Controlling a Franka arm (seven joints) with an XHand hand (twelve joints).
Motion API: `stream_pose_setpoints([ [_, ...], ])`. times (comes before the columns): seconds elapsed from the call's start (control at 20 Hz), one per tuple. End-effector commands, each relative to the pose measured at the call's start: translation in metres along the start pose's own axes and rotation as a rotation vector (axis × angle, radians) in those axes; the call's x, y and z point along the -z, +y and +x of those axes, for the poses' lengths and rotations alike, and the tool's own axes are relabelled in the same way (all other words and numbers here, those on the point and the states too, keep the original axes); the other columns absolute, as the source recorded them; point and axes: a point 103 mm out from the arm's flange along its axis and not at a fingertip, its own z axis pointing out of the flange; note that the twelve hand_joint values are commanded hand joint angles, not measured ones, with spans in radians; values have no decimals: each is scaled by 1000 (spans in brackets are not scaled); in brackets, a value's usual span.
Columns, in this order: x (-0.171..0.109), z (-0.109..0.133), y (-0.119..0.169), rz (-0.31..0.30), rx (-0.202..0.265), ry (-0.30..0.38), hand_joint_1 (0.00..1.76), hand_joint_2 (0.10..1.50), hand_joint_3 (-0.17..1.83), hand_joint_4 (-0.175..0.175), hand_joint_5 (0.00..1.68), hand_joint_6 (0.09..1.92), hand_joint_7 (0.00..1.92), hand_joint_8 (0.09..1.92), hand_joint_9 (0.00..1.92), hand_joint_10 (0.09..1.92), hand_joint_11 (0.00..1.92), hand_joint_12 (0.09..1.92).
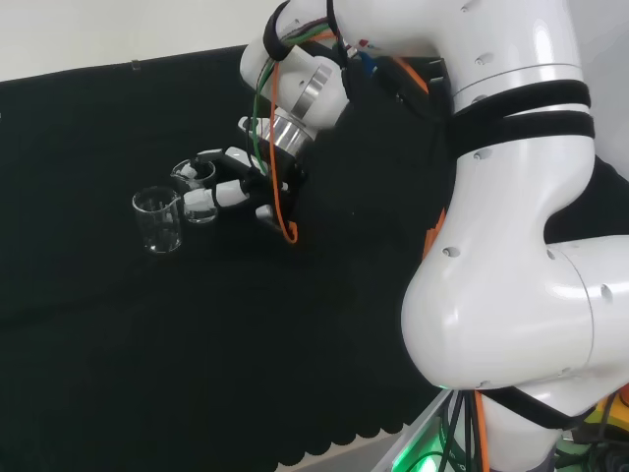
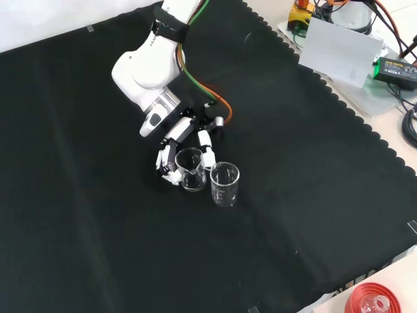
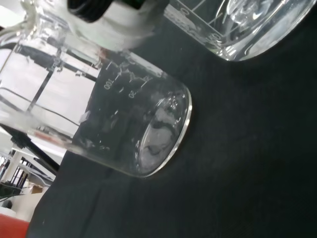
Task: Pick up the beaker on the right.
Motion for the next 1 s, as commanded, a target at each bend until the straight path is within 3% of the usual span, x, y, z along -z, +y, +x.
stream_pose_setpoints([
  [0.05,18,4,-3,-81,-1,-22,1275,1093,-175,-51,1114,959,1376,254,1079,561,619,1108],
  [0.15,25,6,-3,-101,3,-33,1279,1081,-175,-35,1113,917,1465,132,1155,536,735,1047],
  [0.3,36,11,-3,-117,14,-64,1289,1061,-175,-43,1148,784,1549,87,1253,511,913,952],
  [0.5,48,17,-4,-133,23,-88,1297,1051,-175,-57,1181,694,1570,87,1240,691,1039,836],
  [0.6,53,19,-5,-131,28,-102,1370,1066,-175,-134,1104,872,1387,519,1339,314,1032,824],
  [0.65,55,20,-5,-132,31,-111,1389,1071,-175,-155,1080,920,1333,655,1370,205,1029,824],
  [0.8,61,22,-7,-120,38,-137,1408,1076,-175,-174,1055,961,1277,796,1404,100,1026,828],
  [0.85,61,24,-6,-111,39,-149,1409,1077,-175,-175,1052,964,1271,810,1408,92,1026,831],
  [0.9,63,25,-6,-105,41,-159,1365,1082,-175,-139,1064,917,1289,739,1449,128,1028,837],
  [1.0,69,27,-8,-98,40,-173,1311,1082,-175,-94,1097,828,1336,601,1382,475,1042,833],
])
